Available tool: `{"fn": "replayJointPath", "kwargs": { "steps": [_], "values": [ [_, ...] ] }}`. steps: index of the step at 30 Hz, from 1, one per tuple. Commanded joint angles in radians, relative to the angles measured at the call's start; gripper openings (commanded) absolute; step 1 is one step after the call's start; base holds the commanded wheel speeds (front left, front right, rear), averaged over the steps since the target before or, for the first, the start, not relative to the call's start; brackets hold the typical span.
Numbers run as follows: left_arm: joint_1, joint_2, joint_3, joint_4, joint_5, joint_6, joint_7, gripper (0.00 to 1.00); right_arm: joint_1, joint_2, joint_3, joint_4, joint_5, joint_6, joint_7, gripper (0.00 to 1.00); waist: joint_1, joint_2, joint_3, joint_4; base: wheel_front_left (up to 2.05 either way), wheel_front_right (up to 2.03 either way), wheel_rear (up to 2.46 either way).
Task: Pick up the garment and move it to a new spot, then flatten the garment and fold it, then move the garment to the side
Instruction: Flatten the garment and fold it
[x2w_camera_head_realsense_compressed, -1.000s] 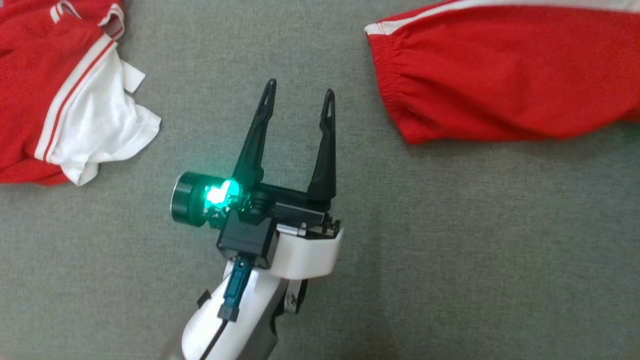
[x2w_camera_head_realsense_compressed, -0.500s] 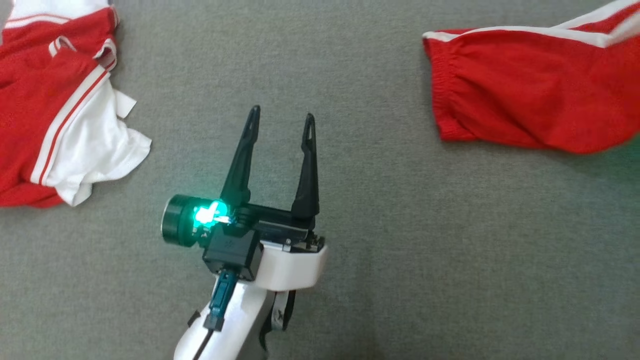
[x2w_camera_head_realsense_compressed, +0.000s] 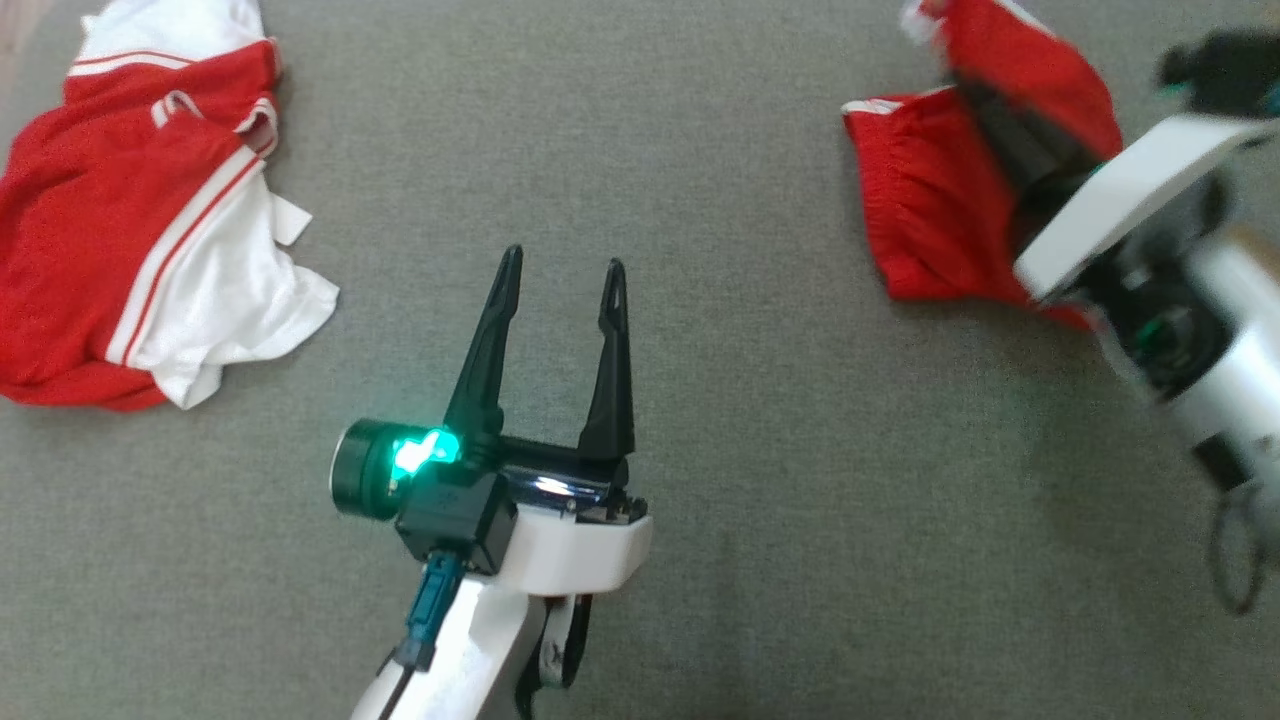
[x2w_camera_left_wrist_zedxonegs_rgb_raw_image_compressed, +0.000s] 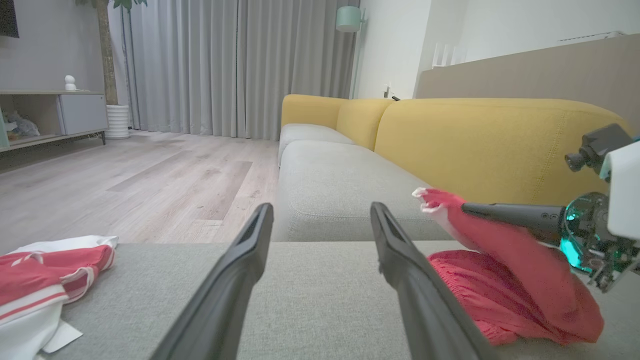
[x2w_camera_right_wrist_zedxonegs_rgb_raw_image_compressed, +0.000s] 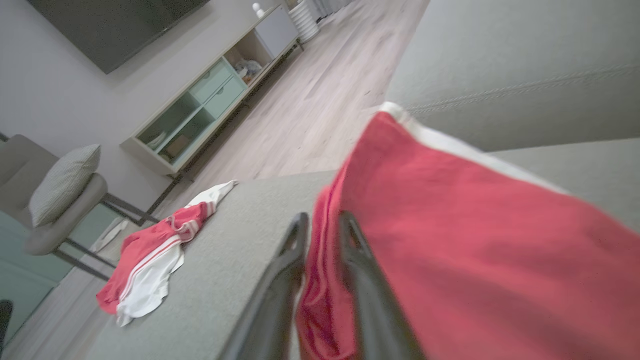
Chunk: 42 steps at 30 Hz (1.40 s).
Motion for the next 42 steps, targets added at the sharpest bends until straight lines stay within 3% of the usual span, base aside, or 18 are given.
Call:
{"fn": "replayJointPath", "kwargs": {
  "steps": [1,3,9,15,18,24,27,34,42],
  "values": [
    [0.002,0.002,0.032,-0.029,-0.009,0.004,-0.004,1.0,0.029,0.003,-0.013,-0.019,0.0,0.007,-0.005,1.0,0.0,-0.0001,-0.011,0.008,0.0,0.0,0.0],
    [0.019,0.002,0.038,-0.023,-0.017,0.004,-0.004,1.0,0.052,0.022,-0.024,-0.02,-0.042,0.007,-0.043,1.0,0.0,-0.0001,-0.04,0.009,0.0,0.0,0.0],
    [0.084,0.002,0.087,-0.008,-0.008,-0.007,-0.004,1.0,0.179,-0.052,-0.083,-0.031,-0.154,0.007,-0.207,1.0,0.0,-0.0001,-0.136,-0.022,0.0,0.0,0.0],
    [0.183,0.002,0.165,-0.011,0.012,-0.021,-0.004,1.0,0.377,-0.054,-0.185,-0.059,-0.227,0.007,-0.307,1.0,0.0,-0.0001,-0.232,-0.081,0.0,0.0,0.0],
    [0.24,0.009,0.198,-0.007,0.029,-0.035,-0.004,1.0,0.471,-0.002,-0.275,-0.073,-0.369,0.007,-0.311,1.0,0.0,-0.0001,-0.285,-0.11,0.0,0.0,0.0],
    [0.337,0.011,0.256,0.027,0.049,-0.072,-0.004,1.0,0.714,0.173,-0.494,-0.147,-0.692,0.007,-0.312,1.0,0.0,-0.0001,-0.35,-0.127,0.0,0.0,0.0],
    [0.365,0.011,0.277,0.057,0.065,-0.098,-0.004,1.0,0.812,0.262,-0.581,-0.16,-0.799,0.007,-0.312,1.0,0.0,-0.0001,-0.371,-0.125,0.0,0.0,0.0],
    [0.393,0.008,0.316,0.09,0.094,-0.125,-0.004,1.0,0.895,0.349,-0.647,-0.169,-0.935,0.007,-0.312,1.0,0.0,-0.0001,-0.389,-0.135,0.0,0.0,0.0],
    [0.404,0.004,0.335,0.1,0.109,-0.131,-0.004,1.0,0.897,0.36,-0.666,-0.161,-0.973,0.007,-0.312,1.0,0.0,-0.0001,-0.389,-0.142,0.0,0.0,0.0]
  ]
}}
